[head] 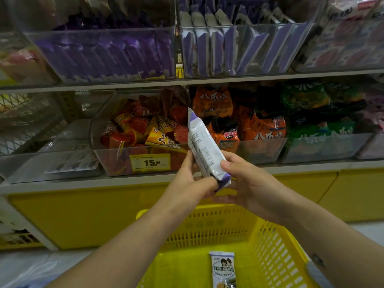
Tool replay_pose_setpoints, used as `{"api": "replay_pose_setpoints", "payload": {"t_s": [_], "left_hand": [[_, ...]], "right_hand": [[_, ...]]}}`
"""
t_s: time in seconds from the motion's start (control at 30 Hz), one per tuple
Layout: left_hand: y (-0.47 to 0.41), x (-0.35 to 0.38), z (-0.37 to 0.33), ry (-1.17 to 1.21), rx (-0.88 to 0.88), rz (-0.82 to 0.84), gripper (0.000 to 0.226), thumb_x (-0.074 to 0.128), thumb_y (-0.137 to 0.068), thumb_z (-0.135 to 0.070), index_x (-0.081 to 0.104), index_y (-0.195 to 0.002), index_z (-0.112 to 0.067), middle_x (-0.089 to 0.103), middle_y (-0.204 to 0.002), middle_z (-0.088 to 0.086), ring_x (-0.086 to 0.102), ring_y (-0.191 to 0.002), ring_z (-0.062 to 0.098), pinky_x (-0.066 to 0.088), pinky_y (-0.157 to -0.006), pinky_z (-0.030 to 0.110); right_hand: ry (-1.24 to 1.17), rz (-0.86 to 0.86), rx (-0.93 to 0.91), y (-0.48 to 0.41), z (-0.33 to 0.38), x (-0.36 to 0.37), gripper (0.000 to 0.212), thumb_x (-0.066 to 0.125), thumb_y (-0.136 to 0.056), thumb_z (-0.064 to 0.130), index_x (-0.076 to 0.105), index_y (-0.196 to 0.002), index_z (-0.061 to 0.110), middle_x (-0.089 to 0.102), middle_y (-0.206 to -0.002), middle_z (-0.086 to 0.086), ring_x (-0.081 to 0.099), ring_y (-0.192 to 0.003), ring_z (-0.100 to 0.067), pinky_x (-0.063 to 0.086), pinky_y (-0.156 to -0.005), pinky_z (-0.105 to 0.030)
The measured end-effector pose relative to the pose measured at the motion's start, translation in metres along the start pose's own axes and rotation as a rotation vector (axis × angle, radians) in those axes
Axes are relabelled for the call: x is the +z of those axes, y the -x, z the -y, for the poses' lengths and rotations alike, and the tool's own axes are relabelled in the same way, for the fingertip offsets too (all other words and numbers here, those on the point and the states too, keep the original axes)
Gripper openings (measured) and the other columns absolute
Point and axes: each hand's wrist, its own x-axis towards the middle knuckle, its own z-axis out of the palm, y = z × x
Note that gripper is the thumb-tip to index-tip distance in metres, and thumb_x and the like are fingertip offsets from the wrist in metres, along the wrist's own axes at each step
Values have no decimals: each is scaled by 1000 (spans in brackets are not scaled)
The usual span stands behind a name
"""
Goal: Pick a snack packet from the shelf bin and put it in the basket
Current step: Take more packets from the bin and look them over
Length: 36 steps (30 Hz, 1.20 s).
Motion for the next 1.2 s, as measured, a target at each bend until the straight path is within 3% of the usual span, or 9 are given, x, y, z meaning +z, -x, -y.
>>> {"api": "replay_pose_setpoints", "payload": {"t_s": [0.1, 0.3, 0.4, 0.6, 0.83, 1.0, 1.07, 1.13, 1.2], "left_hand": [[1, -2, -2, 122, -46, 1, 88, 74, -64, -20, 38, -143, -35, 62, -125, -1, 66, -108, 16, 57, -80, 35], [1, -7, -1, 56, -77, -68, 74, 71, -81, -8, 38, -144, -30, 69, -117, 0, 69, -104, 20, 58, -85, 45], [0, -11, -1, 50, -115, -92, 59, 62, -90, -7, 42, -141, -28, 72, -112, -2, 71, -98, 19, 60, -78, 39], [2, -21, -3, 7, -153, -126, 33, 53, -81, -30, 67, -111, -26, 76, -99, -4, 74, -86, 22, 54, -74, 36], [6, -30, 3, -49, -174, -196, 44, 55, -73, -49, 69, -103, -19, 76, -94, 3, 73, -71, 20, 55, -76, 38], [13, -36, -1, -99, -129, -210, 53, 52, -76, -73, 66, -102, -29, 75, -97, -2, 73, -79, 11, 55, -79, 37], [14, -33, -7, -106, -73, -167, 49, 56, -71, -66, 59, -108, -34, 73, -103, -8, 71, -84, 3, 54, -74, 31], [14, -28, -15, -96, 19, -123, 40, 65, -83, -39, 50, -120, -39, 72, -107, -8, 70, -89, 3, 54, -68, 23], [12, -22, -23, -116, 147, -131, 59, 67, -89, -14, 40, -135, -39, 68, -115, -6, 68, -99, 7, 54, -69, 20]], "right_hand": [[9, 21, -2, 2, 0, -1, 40, 59, -82, 41, 60, -122, 41, 67, -122, 3, 66, -105, -18, 55, -90, -37], [37, 39, 14, 4, -2, 0, 42, 60, -81, 38, 59, -123, 40, 66, -123, 3, 63, -112, -23, 51, -94, -45], [2, 51, 32, 4, -3, 0, 45, 58, -81, 34, 57, -126, 35, 66, -123, -2, 64, -110, -24, 53, -89, -44], [-55, 121, 62, 8, -1, 0, 43, 54, -83, 30, 58, -126, 31, 65, -124, -9, 65, -98, -21, 54, -85, -41], [-46, 175, 123, 13, -3, 1, 49, 54, -81, 29, 56, -131, 29, 62, -128, -10, 62, -98, -23, 50, -89, -45], [-167, 230, 125, 9, -3, 4, 42, 56, -82, 33, 64, -123, 33, 64, -127, -13, 62, -105, -30, 52, -89, -47], [-273, 211, 105, 7, -3, 6, 42, 57, -84, 34, 63, -124, 26, 64, -125, -16, 64, -107, -32, 54, -88, -49], [-352, 144, 72, 8, 2, 9, 42, 49, -89, 33, 60, -127, 20, 65, -124, -17, 66, -108, -32, 57, -82, -47], [-319, 49, 4, 8, 8, 12, 39, 46, -92, 26, 58, -129, 23, 67, -123, -11, 67, -108, -29, 58, -77, -41]]}}
